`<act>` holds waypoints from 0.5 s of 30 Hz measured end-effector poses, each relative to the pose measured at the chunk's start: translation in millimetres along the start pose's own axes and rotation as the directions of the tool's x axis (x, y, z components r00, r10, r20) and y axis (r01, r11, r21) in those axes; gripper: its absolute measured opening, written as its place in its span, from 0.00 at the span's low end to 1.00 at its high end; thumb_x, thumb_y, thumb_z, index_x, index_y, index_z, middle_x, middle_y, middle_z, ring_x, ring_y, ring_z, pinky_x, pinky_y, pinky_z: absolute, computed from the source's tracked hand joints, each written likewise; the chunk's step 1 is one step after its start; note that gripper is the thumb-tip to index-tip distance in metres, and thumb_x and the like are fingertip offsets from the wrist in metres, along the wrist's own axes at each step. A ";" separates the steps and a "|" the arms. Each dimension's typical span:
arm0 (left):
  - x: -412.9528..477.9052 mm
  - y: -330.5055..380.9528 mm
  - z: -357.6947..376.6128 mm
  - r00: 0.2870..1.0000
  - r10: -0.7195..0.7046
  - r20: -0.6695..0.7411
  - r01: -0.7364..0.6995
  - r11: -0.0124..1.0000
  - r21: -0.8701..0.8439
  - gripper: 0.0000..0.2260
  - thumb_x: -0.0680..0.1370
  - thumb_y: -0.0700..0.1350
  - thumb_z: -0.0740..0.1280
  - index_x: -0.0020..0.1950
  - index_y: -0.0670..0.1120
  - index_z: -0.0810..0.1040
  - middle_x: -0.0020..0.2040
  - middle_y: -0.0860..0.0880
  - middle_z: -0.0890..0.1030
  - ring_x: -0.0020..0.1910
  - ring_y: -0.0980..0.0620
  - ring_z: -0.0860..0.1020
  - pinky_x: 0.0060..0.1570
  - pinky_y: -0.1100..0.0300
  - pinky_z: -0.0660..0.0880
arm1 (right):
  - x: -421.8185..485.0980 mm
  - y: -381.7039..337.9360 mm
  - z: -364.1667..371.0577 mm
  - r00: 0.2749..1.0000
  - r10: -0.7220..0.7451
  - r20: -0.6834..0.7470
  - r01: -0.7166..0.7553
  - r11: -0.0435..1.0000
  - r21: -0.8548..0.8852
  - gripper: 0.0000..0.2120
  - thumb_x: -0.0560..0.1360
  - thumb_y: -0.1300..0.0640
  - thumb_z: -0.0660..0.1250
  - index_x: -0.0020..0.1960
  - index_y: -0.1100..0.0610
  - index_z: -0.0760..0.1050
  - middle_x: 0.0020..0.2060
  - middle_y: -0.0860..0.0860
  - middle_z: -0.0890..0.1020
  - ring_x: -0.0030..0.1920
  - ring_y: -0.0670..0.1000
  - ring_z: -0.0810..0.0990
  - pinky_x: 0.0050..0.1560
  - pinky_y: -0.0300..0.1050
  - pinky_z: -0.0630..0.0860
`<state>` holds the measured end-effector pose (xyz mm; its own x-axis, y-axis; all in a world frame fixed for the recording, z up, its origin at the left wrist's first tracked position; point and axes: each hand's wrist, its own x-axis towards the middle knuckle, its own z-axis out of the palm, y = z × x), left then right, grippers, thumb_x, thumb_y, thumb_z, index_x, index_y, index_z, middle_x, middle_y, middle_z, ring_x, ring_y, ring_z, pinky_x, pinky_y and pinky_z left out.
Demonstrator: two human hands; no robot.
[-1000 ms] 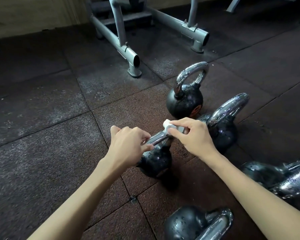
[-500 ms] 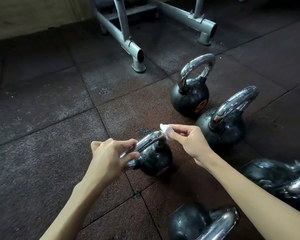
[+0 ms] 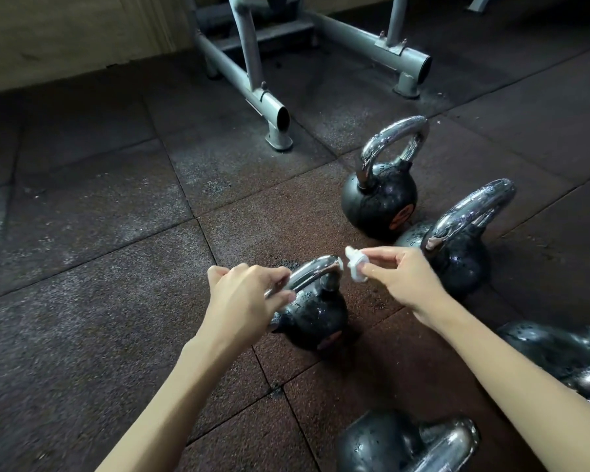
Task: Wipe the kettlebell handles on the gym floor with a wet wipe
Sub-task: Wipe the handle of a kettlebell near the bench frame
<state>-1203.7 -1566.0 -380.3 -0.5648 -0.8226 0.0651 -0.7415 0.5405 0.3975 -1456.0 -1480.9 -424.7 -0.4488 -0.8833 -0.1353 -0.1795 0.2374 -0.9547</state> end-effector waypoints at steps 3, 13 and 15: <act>20.9 14.3 6.8 1.000 0.017 0.021 -0.018 0.999 0.041 0.12 0.78 0.64 0.68 0.55 0.59 0.83 0.43 0.56 0.86 0.50 0.53 0.79 0.51 0.51 0.56 | -7.0 -17.6 -14.0 0.994 -0.048 -0.096 0.056 0.995 0.080 0.11 0.73 0.62 0.77 0.54 0.52 0.86 0.45 0.44 0.89 0.47 0.39 0.86 0.48 0.27 0.76; 32.8 30.7 -0.4 1.000 0.010 -0.001 -0.010 0.962 -0.274 0.24 0.69 0.70 0.72 0.64 0.74 0.75 0.56 0.64 0.85 0.59 0.61 0.78 0.65 0.51 0.63 | -22.8 -60.2 5.9 0.991 0.136 -0.003 -0.127 0.934 0.334 0.12 0.74 0.61 0.77 0.54 0.64 0.82 0.32 0.46 0.84 0.24 0.37 0.76 0.27 0.27 0.68; 26.7 29.3 -12.0 0.997 0.029 -0.076 -0.058 0.908 -0.416 0.23 0.68 0.68 0.73 0.62 0.77 0.72 0.53 0.60 0.84 0.53 0.64 0.77 0.65 0.52 0.72 | -23.9 -68.2 10.0 0.986 0.154 0.059 -0.165 0.924 0.345 0.10 0.74 0.61 0.77 0.53 0.63 0.82 0.28 0.43 0.82 0.23 0.38 0.74 0.26 0.27 0.67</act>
<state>-1236.2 -1574.2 -355.9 -0.5567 -0.8179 0.1455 -0.4899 0.4647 0.7376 -1424.3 -1480.0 -359.0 -0.4190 -0.8584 -0.2960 0.2097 0.2257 -0.9514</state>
